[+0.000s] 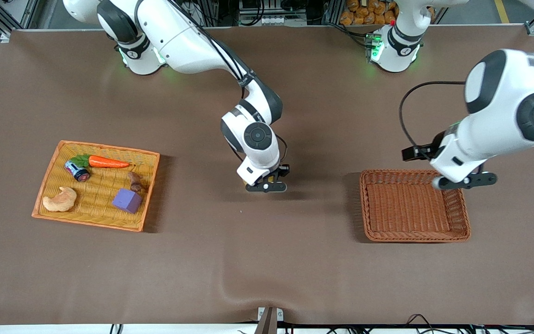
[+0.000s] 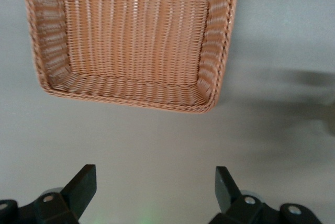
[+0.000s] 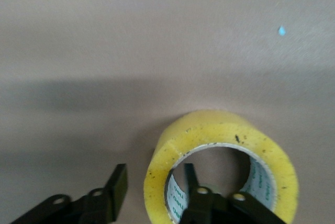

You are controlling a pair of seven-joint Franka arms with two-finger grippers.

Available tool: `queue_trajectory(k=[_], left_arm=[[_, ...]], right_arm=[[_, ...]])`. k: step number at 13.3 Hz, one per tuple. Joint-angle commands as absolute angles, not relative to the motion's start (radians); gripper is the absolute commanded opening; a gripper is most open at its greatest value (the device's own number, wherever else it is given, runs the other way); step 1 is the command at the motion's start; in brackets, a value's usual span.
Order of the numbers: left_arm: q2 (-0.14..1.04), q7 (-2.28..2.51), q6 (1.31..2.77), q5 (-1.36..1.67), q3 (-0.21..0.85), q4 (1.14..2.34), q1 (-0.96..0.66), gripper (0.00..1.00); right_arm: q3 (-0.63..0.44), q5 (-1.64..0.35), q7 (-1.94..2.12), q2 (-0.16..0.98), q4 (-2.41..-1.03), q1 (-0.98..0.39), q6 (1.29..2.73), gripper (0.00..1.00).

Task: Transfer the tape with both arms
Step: 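Carry the tape to mid-table with the right gripper while the left gripper approaches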

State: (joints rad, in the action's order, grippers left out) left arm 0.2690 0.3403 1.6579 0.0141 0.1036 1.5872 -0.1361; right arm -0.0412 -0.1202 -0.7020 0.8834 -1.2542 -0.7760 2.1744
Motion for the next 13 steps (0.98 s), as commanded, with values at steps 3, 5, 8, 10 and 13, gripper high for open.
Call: queue_trajectory(k=[3,5,8,10,13], left_arm=[[0.343,0.504,1.719,0.002,0.100,1.572,-0.234,1.00],[0.417,0.605,1.724,0.002,0.100,1.551,-0.305,1.00],[0.535,0.776,1.733,0.002,0.097,1.458,-0.405,1.00],[0.599,0.904,1.811,0.003,0.097,1.422,-0.455,1.00],[0.675,1.148,2.000,-0.056,0.086,1.420,-0.569,1.00]], right_arm=[[-0.048,-0.133,-0.707,0.691,-1.278,-0.734,2.048,1.00],[-0.046,-0.133,-0.706,0.591,-1.289,-0.668,1.883,1.00],[-0.054,-0.129,-0.686,0.406,-1.420,-0.579,1.862,1.00],[-0.055,-0.129,-0.590,0.306,-1.483,-0.496,1.859,1.00],[-0.055,-0.129,-0.381,0.171,-1.584,-0.373,1.830,1.00]])
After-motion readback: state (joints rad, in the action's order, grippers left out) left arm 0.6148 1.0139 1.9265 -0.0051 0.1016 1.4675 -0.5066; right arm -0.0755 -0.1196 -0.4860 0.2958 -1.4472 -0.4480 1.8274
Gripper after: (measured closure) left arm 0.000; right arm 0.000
